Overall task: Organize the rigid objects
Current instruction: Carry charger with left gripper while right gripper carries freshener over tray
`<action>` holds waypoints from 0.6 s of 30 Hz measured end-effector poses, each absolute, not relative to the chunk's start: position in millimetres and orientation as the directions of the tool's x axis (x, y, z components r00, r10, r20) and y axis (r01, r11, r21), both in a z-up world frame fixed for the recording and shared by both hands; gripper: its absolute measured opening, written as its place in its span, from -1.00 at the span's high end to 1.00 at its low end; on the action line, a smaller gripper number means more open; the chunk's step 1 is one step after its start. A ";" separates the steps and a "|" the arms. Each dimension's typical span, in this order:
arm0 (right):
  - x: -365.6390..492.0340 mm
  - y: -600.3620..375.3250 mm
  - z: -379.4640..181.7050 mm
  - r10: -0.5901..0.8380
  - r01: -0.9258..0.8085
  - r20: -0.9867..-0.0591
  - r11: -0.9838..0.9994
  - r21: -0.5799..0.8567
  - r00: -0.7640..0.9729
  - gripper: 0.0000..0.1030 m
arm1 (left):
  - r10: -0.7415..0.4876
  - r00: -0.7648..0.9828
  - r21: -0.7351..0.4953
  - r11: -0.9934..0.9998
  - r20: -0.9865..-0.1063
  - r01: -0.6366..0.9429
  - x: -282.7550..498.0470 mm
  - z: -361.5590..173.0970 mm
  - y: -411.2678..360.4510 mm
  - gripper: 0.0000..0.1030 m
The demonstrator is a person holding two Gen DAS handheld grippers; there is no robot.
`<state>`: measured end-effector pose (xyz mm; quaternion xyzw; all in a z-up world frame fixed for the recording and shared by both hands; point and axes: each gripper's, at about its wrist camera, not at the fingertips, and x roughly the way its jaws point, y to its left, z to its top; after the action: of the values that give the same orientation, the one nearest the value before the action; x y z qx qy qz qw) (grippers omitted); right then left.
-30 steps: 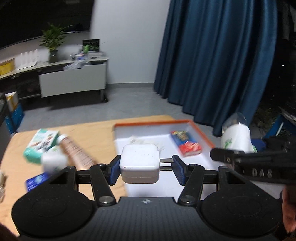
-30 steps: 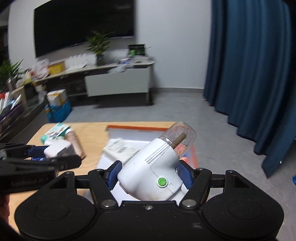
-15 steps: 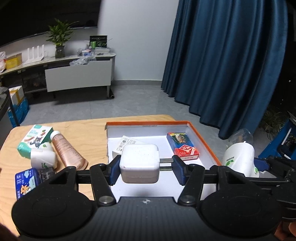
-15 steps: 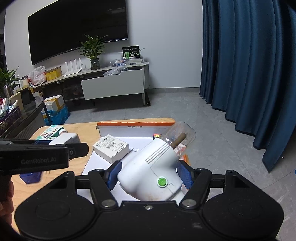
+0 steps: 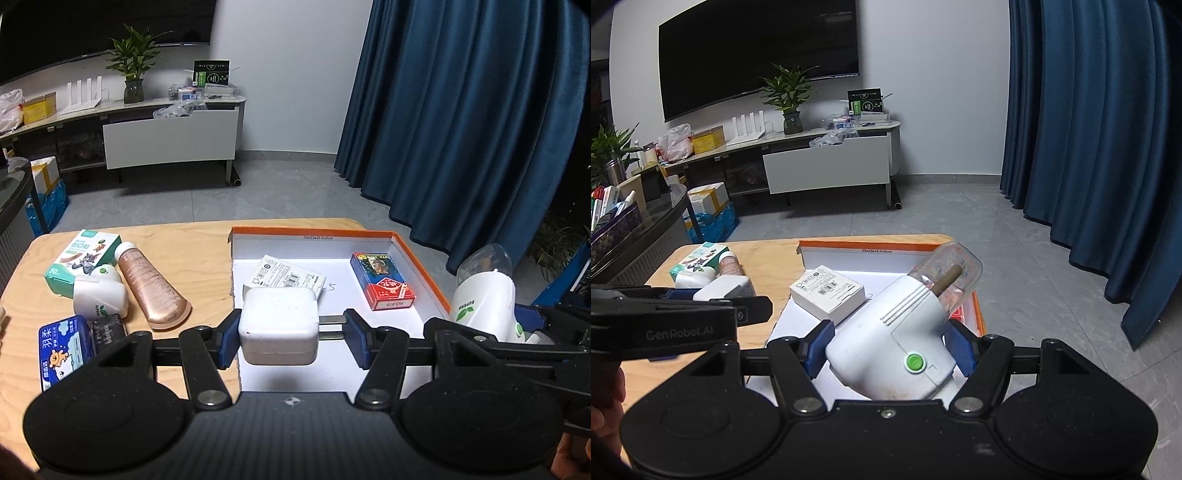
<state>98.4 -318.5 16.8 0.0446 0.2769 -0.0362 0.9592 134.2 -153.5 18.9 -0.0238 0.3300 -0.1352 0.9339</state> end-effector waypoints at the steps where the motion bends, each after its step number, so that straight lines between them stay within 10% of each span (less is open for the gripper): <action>1: 98.6 -318.1 16.6 -0.043 0.093 -0.536 0.994 0.066 0.843 -0.54 | -0.268 0.745 -0.134 0.962 -0.610 0.237 133.9 18.7 -153.7 -0.14; 18: 97.3 -317.4 15.7 -0.037 0.087 -0.542 0.994 0.067 0.839 -0.54 | -0.268 0.739 -0.142 0.963 -0.618 0.230 130.0 15.2 -153.4 -0.14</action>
<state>97.3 -317.4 15.7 0.0444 0.2815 -0.0322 0.9580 130.0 -153.4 15.2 -0.0281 0.3358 -0.1337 0.9320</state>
